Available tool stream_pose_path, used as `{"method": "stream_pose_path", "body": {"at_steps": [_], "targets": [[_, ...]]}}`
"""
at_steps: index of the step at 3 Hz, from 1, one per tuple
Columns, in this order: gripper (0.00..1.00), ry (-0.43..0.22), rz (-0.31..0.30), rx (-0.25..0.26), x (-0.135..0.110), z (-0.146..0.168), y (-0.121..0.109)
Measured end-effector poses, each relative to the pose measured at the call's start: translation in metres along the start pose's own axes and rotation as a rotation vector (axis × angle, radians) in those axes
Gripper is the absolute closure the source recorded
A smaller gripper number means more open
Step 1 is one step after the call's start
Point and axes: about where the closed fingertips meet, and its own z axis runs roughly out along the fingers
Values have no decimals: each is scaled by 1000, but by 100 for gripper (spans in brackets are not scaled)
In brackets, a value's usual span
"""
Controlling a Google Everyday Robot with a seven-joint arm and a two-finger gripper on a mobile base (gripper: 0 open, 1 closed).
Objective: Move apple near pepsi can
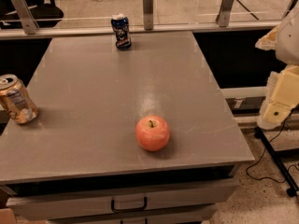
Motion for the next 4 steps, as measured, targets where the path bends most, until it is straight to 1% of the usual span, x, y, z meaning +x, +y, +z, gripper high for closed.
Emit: {"method": "stream_pose_path", "body": {"at_steps": [1,2,3,4], "targets": [[0,-1,0,2,0,0,0],[0,-81,-23,-56,-16,21,6],[0,-263,-76,-201,-63,66,28],[0,-407,-120,-295,-102,92,52]]}}
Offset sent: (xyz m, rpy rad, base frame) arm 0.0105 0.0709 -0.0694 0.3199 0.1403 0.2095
